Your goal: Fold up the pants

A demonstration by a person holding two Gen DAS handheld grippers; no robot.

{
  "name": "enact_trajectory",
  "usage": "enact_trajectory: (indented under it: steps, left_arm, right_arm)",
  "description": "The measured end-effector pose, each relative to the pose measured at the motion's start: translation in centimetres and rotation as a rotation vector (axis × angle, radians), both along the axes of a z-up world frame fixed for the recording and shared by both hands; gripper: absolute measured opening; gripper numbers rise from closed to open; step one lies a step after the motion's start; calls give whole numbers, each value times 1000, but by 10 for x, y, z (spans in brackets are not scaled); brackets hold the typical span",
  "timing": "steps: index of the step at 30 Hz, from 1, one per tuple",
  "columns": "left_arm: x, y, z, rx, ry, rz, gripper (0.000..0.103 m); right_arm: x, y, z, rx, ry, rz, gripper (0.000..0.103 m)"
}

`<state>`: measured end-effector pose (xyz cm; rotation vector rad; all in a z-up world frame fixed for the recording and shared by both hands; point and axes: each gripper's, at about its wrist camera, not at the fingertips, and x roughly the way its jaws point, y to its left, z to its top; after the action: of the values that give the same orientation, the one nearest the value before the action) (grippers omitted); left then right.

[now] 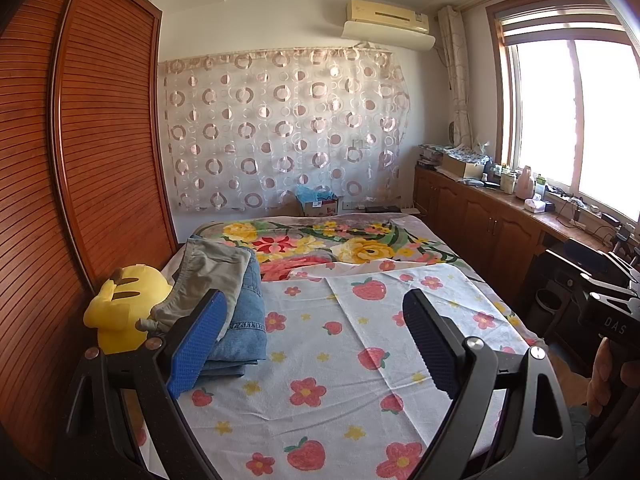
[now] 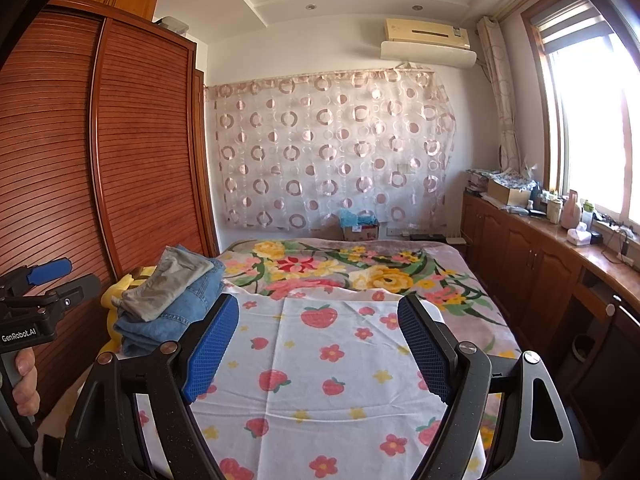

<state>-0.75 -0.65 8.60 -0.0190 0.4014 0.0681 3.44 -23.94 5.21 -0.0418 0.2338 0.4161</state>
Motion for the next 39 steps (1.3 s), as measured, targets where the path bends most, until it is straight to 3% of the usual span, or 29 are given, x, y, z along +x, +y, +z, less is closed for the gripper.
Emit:
enact_trajectory:
  steps: [39]
  left_arm:
    - [0, -2, 0, 2, 0, 1, 90]
  right_arm:
    - [0, 2, -2, 3, 2, -3, 84]
